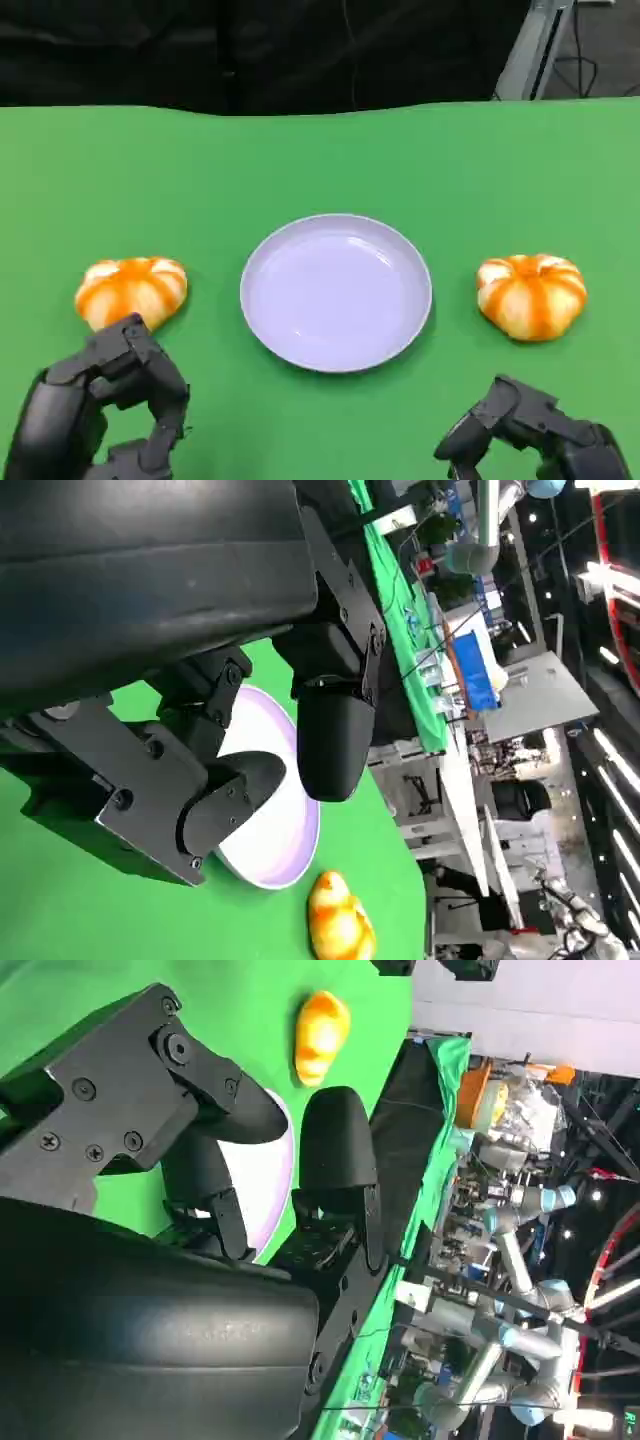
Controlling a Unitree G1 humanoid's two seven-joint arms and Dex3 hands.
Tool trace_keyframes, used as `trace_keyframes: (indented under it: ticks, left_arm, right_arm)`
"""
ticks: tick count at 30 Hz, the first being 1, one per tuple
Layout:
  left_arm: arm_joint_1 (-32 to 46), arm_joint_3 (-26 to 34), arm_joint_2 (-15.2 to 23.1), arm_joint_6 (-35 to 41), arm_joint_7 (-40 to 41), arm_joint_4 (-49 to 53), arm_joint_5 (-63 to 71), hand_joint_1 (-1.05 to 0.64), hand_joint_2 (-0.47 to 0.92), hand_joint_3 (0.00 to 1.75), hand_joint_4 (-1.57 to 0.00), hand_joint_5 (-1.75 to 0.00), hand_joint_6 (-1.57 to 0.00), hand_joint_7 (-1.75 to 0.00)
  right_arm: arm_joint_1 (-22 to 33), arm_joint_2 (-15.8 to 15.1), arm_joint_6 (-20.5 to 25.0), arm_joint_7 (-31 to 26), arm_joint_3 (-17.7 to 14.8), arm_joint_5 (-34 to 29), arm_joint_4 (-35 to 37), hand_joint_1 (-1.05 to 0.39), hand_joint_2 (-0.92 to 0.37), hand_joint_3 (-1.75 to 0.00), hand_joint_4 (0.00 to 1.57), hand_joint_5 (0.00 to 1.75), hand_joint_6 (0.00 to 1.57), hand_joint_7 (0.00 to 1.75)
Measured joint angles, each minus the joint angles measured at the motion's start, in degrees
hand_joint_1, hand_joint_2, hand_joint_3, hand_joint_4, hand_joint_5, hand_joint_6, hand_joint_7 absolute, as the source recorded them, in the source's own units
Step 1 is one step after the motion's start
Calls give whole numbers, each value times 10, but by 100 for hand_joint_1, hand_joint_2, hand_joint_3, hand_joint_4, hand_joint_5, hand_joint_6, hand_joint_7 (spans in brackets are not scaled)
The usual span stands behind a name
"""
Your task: Grasp the bread from the table and place it into the plate.
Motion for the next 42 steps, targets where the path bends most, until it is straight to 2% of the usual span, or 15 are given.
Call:
trace_keyframes:
  ticks: [12, 19, 20, 24, 25, 27, 29, 31, 34, 38, 42]
  left_arm:
    - [0, 1, 0, 0, 0, 0, -4, -2, 51, 111, -80, -175, -70, -163]
    - [-6, 5, 0, 8, 0, 0, -7, 7, 56, 111, -73, -167, -71, -148]
    - [-8, 6, 0, 11, 0, 0, -12, 4, 60, 101, -68, -153, -68, -129]
    - [-35, 12, 19, 6, -11, 19, -10, -9, 67, 75, -61, -117, -60, -86]
    - [-42, 14, 28, 6, -11, 23, 2, -12, 75, 57, -59, -102, -58, -69]
    - [-55, 16, 54, 10, -11, 24, 38, -20, 86, 27, -56, -86, -58, -43]
    - [-70, 20, 79, 26, -10, 22, 77, -28, 90, 9, -49, -72, -56, -25]
    - [-81, 22, 96, 46, -5, 20, 113, -34, 91, 4, -42, -62, -51, -14]
    - [-94, 19, 122, 64, 0, 15, 181, -48, 92, 5, -33, -46, -42, -4]
    - [-127, 8, 176, 93, 10, 14, 296, -49, 92, 2, -31, -26, -37, 0]
    - [-165, -13, 200, 100, 33, 41, 365, -51, 92, 1, -22, -18, -35, 0]
  right_arm:
    - [0, 0, 0, 0, 0, -2, 0, -10, -38, -125, 70, 159, 77, 131]
    - [0, 1, 0, -1, 1, -5, 0, -10, -37, -126, 70, 159, 77, 132]
    - [0, 1, 1, -1, 1, -5, 0, -9, -37, -125, 70, 159, 77, 132]
    - [-1, 2, 1, -2, 4, -7, 0, -9, -37, -125, 70, 159, 77, 132]
    - [-1, 3, 1, -3, 5, -9, 0, -10, -38, -126, 69, 160, 77, 132]
    - [-1, 3, 1, -4, 6, -10, 0, -9, -37, -126, 70, 160, 77, 132]
    - [-1, 4, 1, -5, 7, -10, 0, -10, -37, -126, 70, 161, 77, 133]
    - [-1, 4, 2, -6, 8, -11, 0, -10, -37, -126, 70, 161, 77, 133]
    - [-1, 5, 2, -6, 9, -12, 0, -10, -37, -126, 70, 161, 77, 133]
    - [-1, 6, 7, -7, 9, -12, 0, -10, -37, -126, 70, 161, 77, 132]
    - [-1, 7, 8, -8, 10, -13, 0, -11, -37, -125, 70, 161, 77, 132]
